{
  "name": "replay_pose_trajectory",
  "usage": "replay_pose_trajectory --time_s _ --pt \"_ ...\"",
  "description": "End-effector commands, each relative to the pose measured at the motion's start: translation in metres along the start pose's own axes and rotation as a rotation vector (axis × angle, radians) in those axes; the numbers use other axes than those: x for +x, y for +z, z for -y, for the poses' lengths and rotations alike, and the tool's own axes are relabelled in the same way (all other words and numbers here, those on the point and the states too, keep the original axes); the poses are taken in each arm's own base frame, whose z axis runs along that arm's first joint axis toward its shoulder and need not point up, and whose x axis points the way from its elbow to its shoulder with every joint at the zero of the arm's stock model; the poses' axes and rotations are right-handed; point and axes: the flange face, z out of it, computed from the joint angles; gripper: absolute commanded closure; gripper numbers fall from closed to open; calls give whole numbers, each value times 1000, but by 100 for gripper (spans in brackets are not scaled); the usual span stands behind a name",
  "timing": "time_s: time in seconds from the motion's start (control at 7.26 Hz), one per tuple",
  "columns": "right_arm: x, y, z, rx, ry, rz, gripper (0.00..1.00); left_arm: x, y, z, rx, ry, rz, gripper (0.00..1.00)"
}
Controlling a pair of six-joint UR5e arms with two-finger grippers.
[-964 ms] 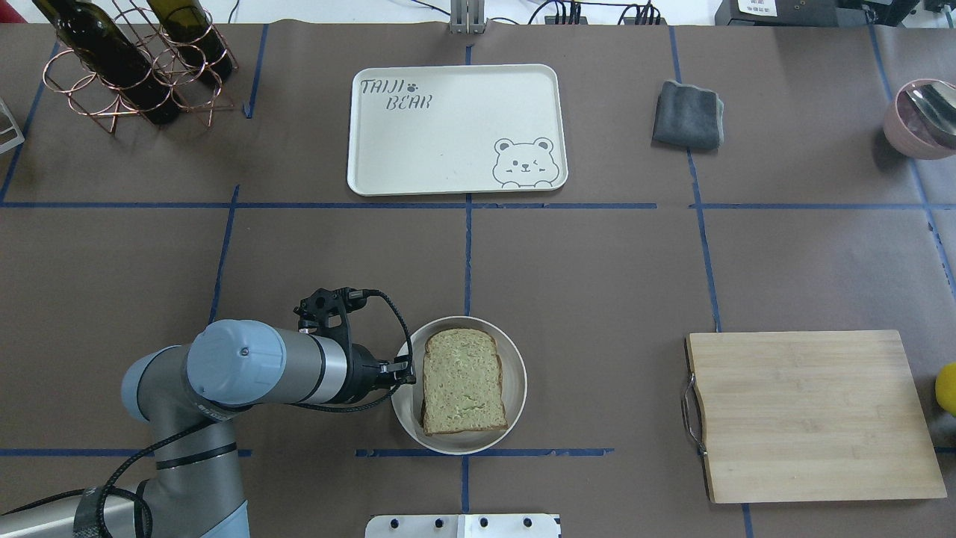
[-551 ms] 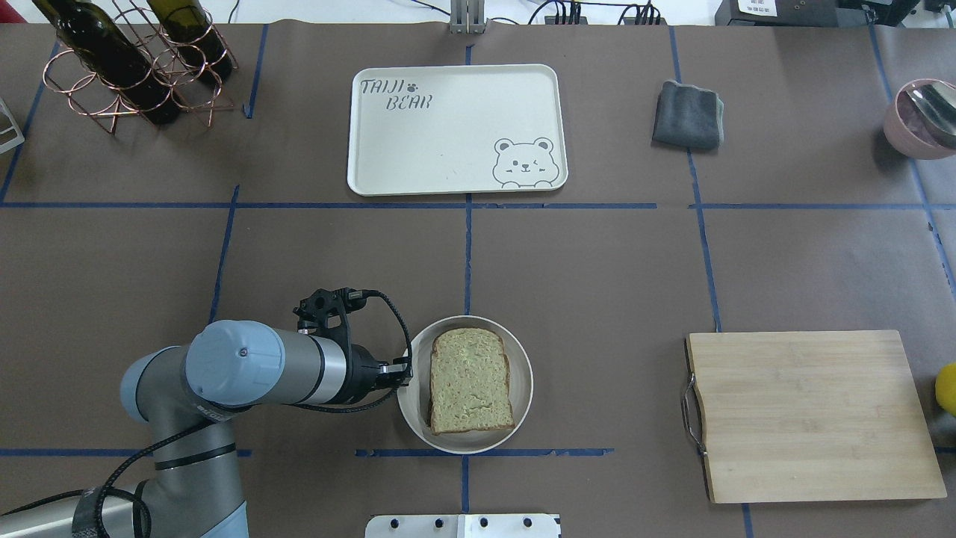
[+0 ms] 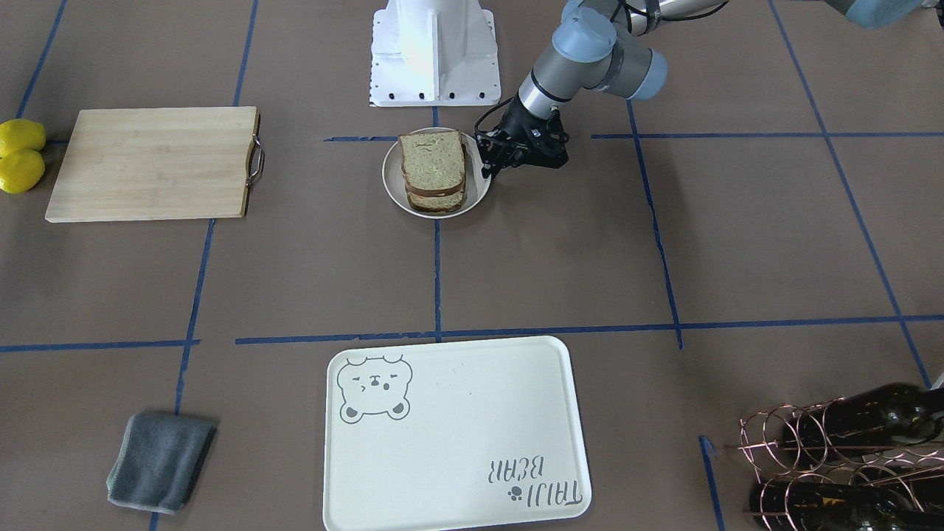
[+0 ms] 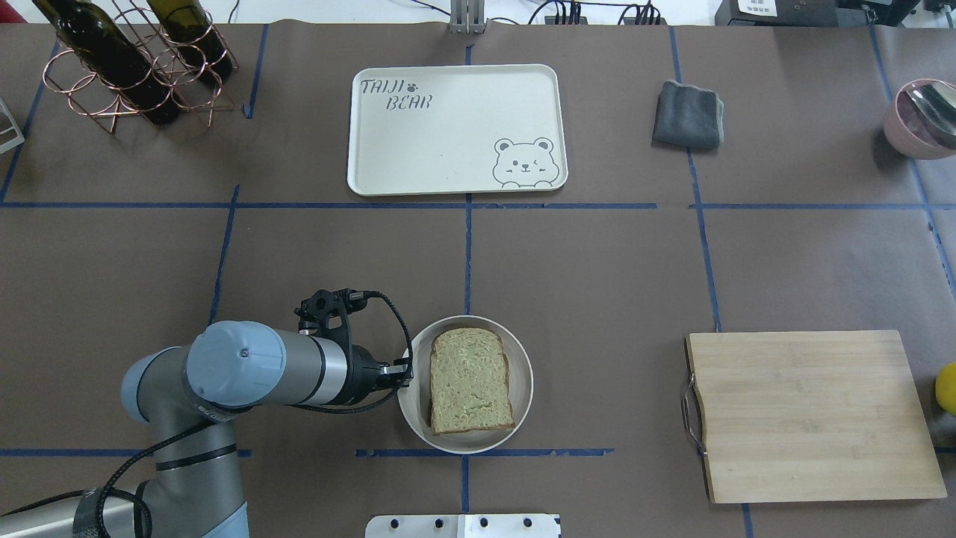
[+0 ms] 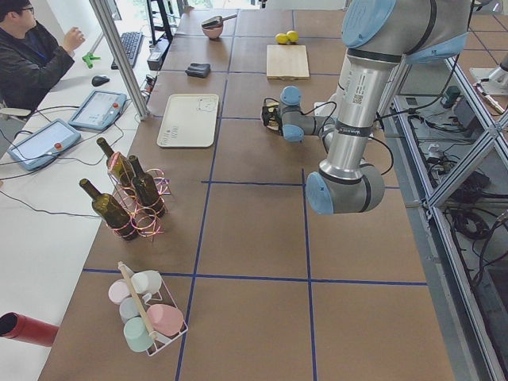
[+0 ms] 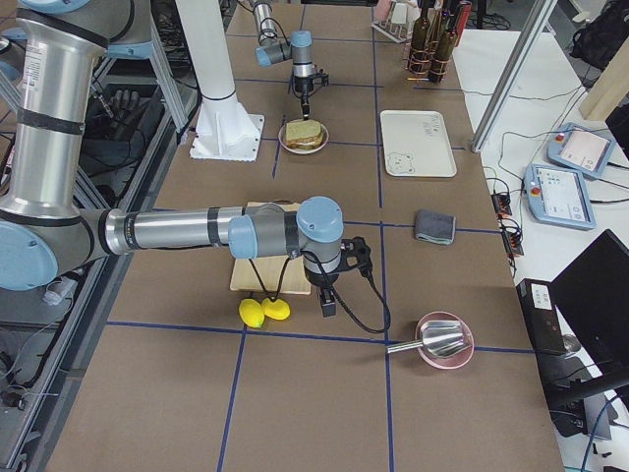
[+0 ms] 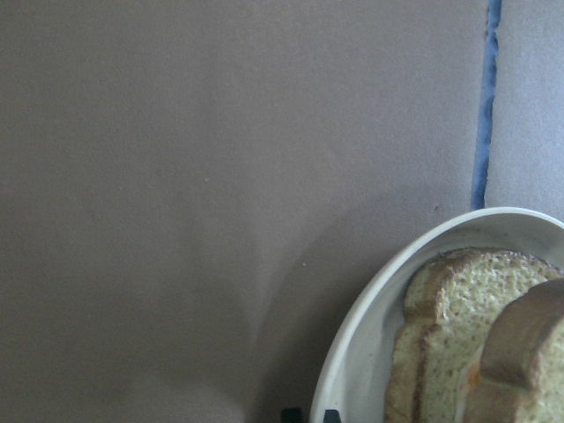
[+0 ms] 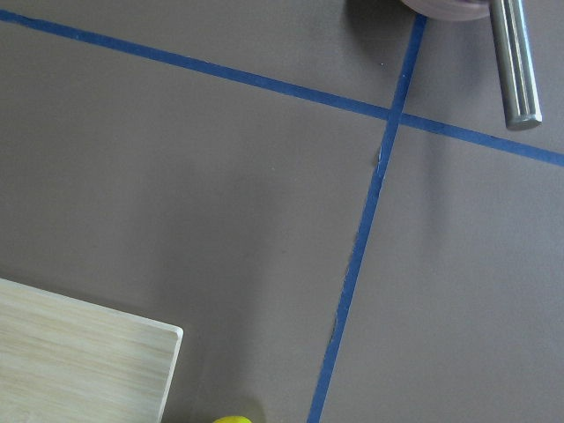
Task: Make sandwich and place on tray
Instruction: 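Grasp the white plate rim with the left gripper, then slide the plate with the left gripper onto the TAIJI BEAR tray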
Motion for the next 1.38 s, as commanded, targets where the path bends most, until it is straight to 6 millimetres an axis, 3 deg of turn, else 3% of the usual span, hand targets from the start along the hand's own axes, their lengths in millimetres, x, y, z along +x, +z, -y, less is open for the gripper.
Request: replay_pose_trajectory --time_s 0.0,0.41,0.55,0.83,1.1,1.24 --pt "0 0 0 0 0 0 0 3 -4 0 1 1 -10 100" --pt "0 0 1 1 -1 0 0 21 -38 5 21 8 -72 100" --pt "0 0 1 0 0 0 0 22 -47 21 50 -1 -79 100" --pt "0 0 0 0 0 0 0 23 -66 63 115 -12 -88 100" --pt "1 1 -2 -2 2 0 0 30 -91 121 143 67 -94 100" --pt "1 1 -2 -2 2 0 0 35 -91 156 156 98 -80 100"
